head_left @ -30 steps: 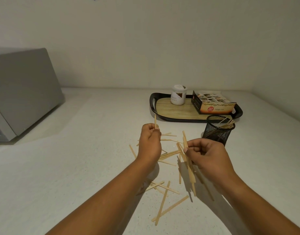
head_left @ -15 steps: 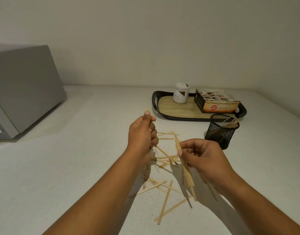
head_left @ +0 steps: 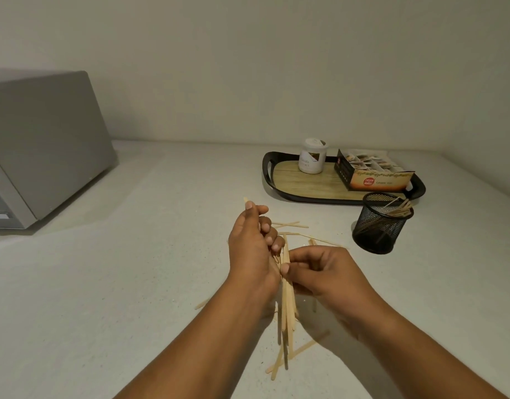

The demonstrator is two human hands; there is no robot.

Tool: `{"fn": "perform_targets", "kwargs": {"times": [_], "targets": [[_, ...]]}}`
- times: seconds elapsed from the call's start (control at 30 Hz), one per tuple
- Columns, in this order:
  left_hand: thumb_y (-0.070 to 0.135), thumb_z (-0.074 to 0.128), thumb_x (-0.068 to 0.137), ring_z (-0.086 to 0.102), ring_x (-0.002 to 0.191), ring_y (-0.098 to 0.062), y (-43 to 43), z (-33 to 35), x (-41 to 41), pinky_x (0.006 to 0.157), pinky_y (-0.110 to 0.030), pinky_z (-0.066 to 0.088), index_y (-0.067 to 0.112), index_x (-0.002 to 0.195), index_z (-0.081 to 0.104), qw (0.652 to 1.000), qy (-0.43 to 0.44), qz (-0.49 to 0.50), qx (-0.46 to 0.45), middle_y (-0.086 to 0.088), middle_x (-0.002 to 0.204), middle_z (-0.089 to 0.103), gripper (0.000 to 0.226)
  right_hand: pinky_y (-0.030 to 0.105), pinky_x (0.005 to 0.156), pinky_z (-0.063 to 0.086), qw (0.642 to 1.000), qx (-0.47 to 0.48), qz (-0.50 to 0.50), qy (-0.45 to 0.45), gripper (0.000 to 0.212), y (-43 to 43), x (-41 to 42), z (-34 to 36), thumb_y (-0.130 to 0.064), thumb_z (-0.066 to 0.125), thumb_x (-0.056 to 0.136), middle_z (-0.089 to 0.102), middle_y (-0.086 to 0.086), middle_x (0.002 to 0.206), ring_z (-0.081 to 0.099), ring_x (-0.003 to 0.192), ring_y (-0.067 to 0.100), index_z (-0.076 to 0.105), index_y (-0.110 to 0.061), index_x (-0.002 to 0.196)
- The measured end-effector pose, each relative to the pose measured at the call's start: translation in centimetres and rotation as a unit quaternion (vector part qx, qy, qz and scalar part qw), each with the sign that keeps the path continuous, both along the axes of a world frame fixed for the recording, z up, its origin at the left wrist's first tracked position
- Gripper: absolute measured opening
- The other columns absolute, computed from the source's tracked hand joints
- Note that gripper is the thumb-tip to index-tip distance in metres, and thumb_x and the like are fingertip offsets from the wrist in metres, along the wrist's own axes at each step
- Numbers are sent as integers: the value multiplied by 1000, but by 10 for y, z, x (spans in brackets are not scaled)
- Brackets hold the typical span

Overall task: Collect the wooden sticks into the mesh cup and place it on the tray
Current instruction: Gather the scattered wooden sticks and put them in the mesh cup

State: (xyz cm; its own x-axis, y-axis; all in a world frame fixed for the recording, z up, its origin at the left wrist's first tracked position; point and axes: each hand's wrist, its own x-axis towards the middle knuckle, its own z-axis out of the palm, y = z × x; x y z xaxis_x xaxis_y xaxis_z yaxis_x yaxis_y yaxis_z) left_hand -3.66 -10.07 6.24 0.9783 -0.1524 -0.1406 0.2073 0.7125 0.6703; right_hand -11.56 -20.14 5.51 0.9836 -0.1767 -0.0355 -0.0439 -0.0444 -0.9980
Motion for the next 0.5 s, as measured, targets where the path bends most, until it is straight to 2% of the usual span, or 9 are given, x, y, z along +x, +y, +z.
{"fn": "perform_targets", "kwargs": {"times": [0.07,0.2,0.3,0.43,0.5], "targets": [[36,52,99,49,44,-7,-1,-1,-2,42,-21,43,13,88,64,1000,20,18,-13,4,58,54,28,45,81,61,1000,-17,-12,-9,13,3,1,-1,-2,72,85,72,27,84,72,83,41,79,-9,93],[36,54,98,70,68,-11,0,-1,-5,58,-23,54,13,92,70,999,33,23,-37,-1,75,71,28,35,73,63,996,-75,-36,-8,14,6,3,-2,-7,74,84,77,3,82,75,77,24,80,-17,91],[30,55,98,75,87,-14,-1,-2,-7,70,-26,56,15,101,72,999,31,29,-15,-3,91,77,23,37,74,63,996,-82,-26,-8,14,7,3,-2,-6,73,85,78,5,81,75,77,27,80,-16,91],[16,56,99,75,88,-16,-3,-4,-8,72,-28,57,17,116,63,999,6,13,32,-5,91,78,19,31,69,62,993,-109,-28,-31,18,9,2,1,-3,72,84,78,4,76,75,71,23,81,-18,89],[21,58,98,75,85,-16,-6,-7,-10,68,-28,58,15,114,64,997,-1,-22,74,-5,90,78,18,35,72,62,988,-147,-33,-43,19,9,3,3,-4,71,84,78,3,76,75,72,20,81,-19,91]]}}
